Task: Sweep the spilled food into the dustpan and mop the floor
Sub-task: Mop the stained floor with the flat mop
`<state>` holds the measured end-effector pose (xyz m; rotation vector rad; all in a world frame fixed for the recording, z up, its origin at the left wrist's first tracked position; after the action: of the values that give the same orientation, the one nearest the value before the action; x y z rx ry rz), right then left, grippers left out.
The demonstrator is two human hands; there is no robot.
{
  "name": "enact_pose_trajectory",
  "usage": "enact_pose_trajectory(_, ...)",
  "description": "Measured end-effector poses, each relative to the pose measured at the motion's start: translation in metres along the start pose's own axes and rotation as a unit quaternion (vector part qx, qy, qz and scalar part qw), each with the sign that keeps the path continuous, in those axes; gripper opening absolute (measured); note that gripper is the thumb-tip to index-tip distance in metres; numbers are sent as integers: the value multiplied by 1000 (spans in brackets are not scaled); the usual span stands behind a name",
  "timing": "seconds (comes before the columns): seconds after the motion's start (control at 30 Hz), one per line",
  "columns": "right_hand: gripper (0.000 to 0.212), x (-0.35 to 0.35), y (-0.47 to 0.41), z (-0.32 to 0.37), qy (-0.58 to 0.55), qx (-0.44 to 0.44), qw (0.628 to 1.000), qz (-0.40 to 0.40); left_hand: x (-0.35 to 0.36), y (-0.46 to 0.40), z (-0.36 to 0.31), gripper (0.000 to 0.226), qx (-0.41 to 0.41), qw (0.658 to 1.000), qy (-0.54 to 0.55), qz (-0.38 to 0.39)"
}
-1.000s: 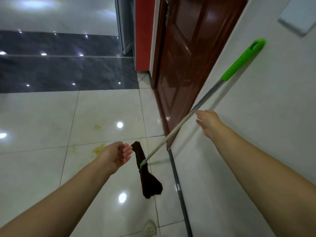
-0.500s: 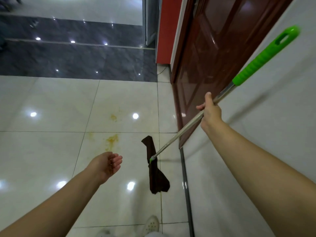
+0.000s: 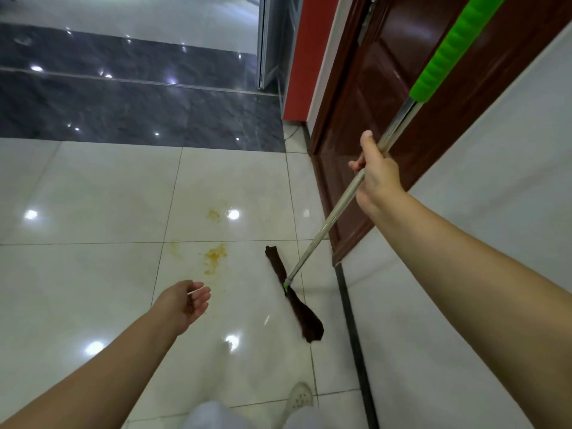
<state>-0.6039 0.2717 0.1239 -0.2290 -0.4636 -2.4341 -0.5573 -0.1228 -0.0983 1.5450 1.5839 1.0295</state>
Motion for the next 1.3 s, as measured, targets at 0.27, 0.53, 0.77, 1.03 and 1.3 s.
enact_pose_trajectory(0.27, 23, 91, 106, -25, 44, -42, 997, 52, -112, -15, -15, 28, -1, 1000, -10, 19)
enact_pose_trajectory(0.53, 30, 145, 201, -76, 102, -18, 981, 162, -183, -8, 20, 30, -48, 998, -39, 9)
enact_pose_trajectory(0.77, 39, 144, 282, -128, 148, 28, 943, 297, -188, 2, 52, 34, -47, 995, -77, 35)
enact_pose_trajectory(1.03, 30, 63, 379, -181, 279, 33, 886, 368, -190, 28, 111, 27, -49, 988, -129, 69)
enact_pose_trajectory(1.3, 28, -38, 490, -205, 386, 49, 871, 300, -208, 97, 197, 29, -33, 974, -191, 116)
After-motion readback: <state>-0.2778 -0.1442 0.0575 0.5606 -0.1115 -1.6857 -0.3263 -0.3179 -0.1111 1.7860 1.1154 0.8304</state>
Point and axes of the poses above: each hand's wrist, its own y-axis away from the middle knuckle, its own x-axis out of the palm, z = x × y, the point moved 10 cm from there along -y, towards the middle knuckle, and after that the axes turned 6 degrees about -y, right-handed, at the moved point
